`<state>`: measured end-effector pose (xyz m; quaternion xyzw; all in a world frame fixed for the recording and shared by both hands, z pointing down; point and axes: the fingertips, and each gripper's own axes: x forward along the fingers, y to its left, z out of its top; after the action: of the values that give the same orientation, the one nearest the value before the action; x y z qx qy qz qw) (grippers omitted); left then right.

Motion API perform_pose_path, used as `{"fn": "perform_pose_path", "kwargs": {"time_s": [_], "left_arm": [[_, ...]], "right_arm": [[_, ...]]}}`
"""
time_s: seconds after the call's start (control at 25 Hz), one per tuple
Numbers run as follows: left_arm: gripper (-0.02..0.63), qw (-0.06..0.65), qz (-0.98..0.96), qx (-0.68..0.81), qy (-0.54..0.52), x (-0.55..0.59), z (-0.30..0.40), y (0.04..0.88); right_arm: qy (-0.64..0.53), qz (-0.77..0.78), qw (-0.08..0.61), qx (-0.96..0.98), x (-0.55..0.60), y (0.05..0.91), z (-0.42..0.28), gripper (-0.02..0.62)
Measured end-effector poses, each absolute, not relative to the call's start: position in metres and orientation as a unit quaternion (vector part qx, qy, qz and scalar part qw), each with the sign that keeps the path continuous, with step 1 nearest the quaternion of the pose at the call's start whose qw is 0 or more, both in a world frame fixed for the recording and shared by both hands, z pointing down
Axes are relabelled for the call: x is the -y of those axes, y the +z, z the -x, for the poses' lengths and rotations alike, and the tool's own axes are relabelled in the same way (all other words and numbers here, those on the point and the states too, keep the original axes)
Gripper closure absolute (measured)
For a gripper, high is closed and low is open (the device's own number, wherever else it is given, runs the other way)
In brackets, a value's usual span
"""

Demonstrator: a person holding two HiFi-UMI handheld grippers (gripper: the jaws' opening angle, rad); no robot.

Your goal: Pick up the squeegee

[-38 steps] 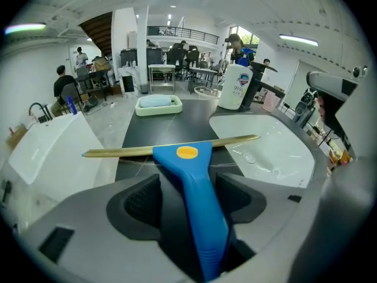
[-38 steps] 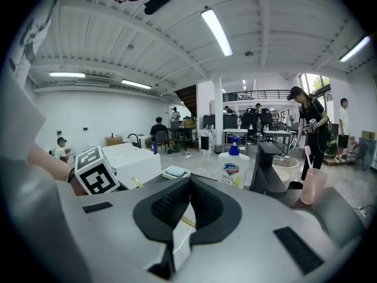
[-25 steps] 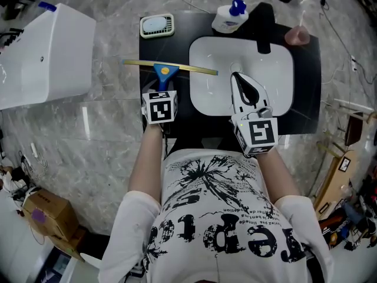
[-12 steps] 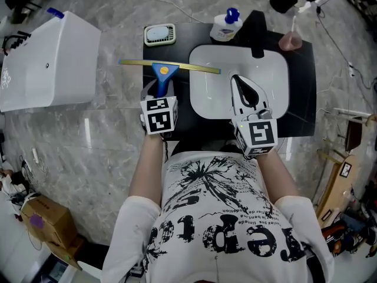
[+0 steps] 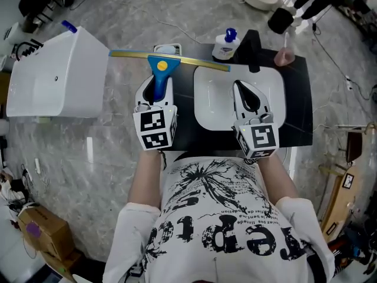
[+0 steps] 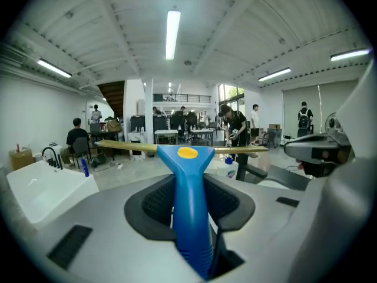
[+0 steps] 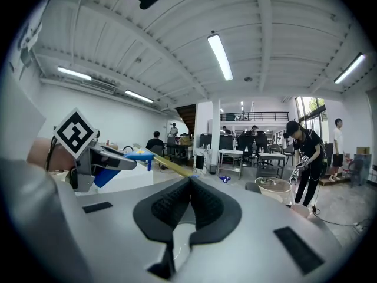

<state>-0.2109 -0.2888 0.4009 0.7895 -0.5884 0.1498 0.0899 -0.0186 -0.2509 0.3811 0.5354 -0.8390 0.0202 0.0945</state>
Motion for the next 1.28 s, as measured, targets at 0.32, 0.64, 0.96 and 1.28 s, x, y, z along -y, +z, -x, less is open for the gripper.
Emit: {"fn": "perform_pose_path", "kwargs": {"time_s": [0.32, 0.64, 0.96, 1.28], "left_arm": [[0.466, 0.001, -0.812, 0.579, 0.068, 0.273, 0.218, 0.311], [0.466, -0.049, -0.822, 0.568, 0.02, 0.255, 0.222, 0.268], [0.466, -0.057, -0.833, 0.549, 0.028, 0.255, 0.215, 0.275], [0.466, -0.04, -0.831, 0.554, 0.03, 0.261, 0.221, 0.287]], "right_arm": [[-0.014, -0.537, 0.075, 0.84, 0.246, 0.345, 0.022, 0.58], [-0.031, -0.538, 0.042, 0.842, 0.241, 0.317, 0.022, 0.58], [-0.029, -0.541, 0.039, 0.84, 0.242, 0.316, 0.021, 0.581], [-0.019, -0.551, 0.041, 0.833, 0.247, 0.321, 0.019, 0.583]]}}
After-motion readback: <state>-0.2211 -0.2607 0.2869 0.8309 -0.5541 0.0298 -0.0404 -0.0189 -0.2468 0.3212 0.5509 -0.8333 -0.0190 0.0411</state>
